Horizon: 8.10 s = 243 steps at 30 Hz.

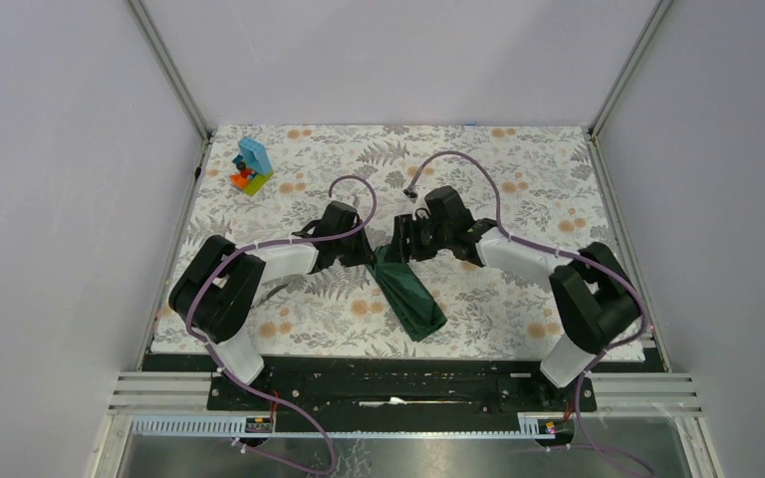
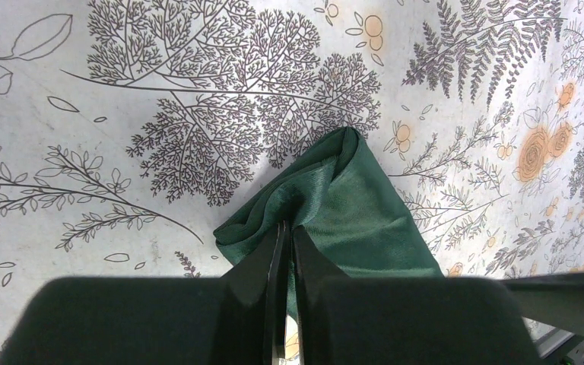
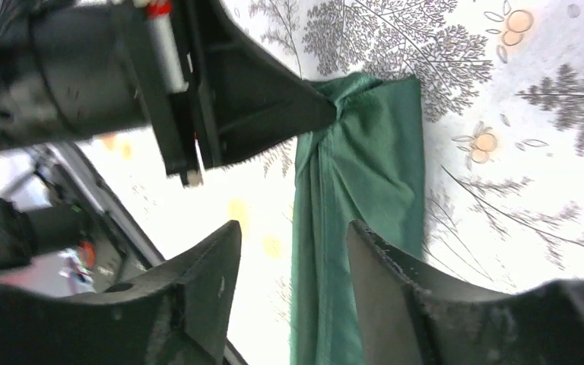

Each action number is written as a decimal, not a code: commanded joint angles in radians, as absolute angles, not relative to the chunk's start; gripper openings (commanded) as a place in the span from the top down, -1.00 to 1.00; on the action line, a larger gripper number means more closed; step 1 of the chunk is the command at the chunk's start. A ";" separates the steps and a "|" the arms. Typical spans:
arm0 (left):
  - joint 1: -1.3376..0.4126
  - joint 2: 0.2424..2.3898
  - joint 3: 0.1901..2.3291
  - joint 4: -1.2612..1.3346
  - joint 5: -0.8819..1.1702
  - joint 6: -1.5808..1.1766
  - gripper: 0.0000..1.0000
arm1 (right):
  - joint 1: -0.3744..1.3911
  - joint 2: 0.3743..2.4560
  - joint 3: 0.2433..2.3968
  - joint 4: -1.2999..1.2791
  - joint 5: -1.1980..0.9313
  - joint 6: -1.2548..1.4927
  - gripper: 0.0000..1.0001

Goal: Fold the napkin into a case and place the utensils inside
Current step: Stuff the smaller-rectangle-folded napkin into the folded napkin, then smooth out the smaller rectangle-folded napkin at the center of the board, then pick up the smaller rectangle-folded napkin from the center of the board, then turn over the smaller rectangle-folded napkin at the center of the board, then smooth out the smaller rectangle-folded napkin at the center of the board.

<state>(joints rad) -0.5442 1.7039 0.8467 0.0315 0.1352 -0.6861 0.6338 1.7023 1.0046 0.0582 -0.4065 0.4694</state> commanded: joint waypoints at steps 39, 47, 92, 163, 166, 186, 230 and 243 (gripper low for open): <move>-0.538 1.418 0.768 -0.152 0.226 -0.698 0.26 | 0.972 1.712 0.980 -0.210 0.147 0.199 0.15; -0.568 1.399 0.509 0.191 0.384 -0.930 0.51 | 0.973 1.733 0.957 -0.158 0.144 0.204 0.33; -0.556 1.248 0.510 0.084 0.287 -0.881 0.71 | 0.974 1.738 0.882 -0.016 0.053 0.374 0.97; -0.320 1.065 0.931 -0.326 0.217 -0.661 0.01 | 0.969 1.645 0.836 0.490 -0.394 0.745 1.00; -0.318 1.046 0.915 -0.342 0.219 -0.665 0.01 | 0.905 1.730 0.774 0.748 -0.560 0.942 1.00; -0.319 1.196 0.816 -0.167 0.457 -0.717 0.02 | 0.541 1.877 0.608 0.778 -0.783 0.903 0.16; -0.388 1.889 0.956 0.165 0.437 -0.765 0.45 | 0.734 1.532 0.608 0.128 -0.478 0.536 -0.11; -0.408 1.756 1.079 -0.071 0.340 -0.654 -0.07 | 0.838 1.643 0.747 0.165 -0.460 0.581 -0.17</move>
<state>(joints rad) -0.4129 1.8774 1.0374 0.0490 0.4171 -0.7219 0.8257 1.6402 0.6842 0.2253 -0.4973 0.5926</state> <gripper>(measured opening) 0.502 0.569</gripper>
